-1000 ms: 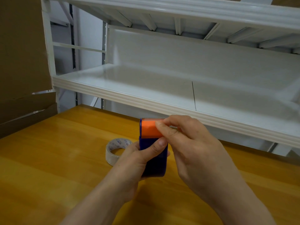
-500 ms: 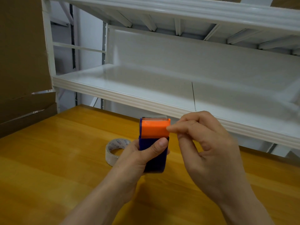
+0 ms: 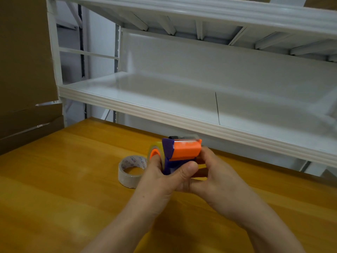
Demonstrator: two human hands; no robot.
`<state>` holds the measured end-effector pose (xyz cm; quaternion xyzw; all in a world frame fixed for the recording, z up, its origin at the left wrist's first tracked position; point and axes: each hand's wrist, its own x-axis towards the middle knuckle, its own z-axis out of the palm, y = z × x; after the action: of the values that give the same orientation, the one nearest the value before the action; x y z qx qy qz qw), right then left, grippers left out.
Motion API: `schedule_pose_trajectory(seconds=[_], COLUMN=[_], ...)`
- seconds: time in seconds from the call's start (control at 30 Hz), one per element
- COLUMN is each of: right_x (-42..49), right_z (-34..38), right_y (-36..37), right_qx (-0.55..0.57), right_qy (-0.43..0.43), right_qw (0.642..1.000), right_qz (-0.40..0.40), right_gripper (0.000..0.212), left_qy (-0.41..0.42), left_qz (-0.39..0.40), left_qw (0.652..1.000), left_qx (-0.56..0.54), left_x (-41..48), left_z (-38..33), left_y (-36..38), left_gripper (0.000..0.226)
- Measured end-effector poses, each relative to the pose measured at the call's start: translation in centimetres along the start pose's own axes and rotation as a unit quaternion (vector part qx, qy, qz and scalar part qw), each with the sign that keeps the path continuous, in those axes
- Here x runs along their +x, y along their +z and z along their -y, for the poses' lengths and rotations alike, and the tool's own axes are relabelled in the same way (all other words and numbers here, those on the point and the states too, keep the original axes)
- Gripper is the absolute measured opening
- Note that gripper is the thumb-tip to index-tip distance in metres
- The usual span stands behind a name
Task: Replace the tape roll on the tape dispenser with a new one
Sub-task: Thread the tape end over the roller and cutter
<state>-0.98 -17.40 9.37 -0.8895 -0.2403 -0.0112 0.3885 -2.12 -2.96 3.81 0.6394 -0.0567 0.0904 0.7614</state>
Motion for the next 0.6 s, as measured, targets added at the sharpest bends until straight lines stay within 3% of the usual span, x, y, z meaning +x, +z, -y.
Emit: schedule_pose_trajectory(seconds=[0.27, 0.4, 0.6], right_x=[0.3, 0.6, 0.7], right_z=[-1.3, -2.0, -2.1], right_y=[0.5, 0.8, 1.2], right_qx=[0.119, 0.206, 0.237], right_qy=[0.030, 0.049, 0.021], right_qw=[0.992, 0.977, 0.971], right_qz=[-0.006, 0.010, -0.016], right_gripper=[0.045, 0.048, 0.059], left_qy=[0.040, 0.046, 0.067], left_qz=[0.039, 0.061, 0.067], left_qw=[0.996, 0.996, 0.994], left_qx=[0.071, 0.050, 0.047], left_x=[-0.3, -0.4, -0.5], left_z=[0.5, 0.5, 0.2], left_y=[0.4, 0.3, 0.3], left_gripper=[0.067, 0.076, 0.073])
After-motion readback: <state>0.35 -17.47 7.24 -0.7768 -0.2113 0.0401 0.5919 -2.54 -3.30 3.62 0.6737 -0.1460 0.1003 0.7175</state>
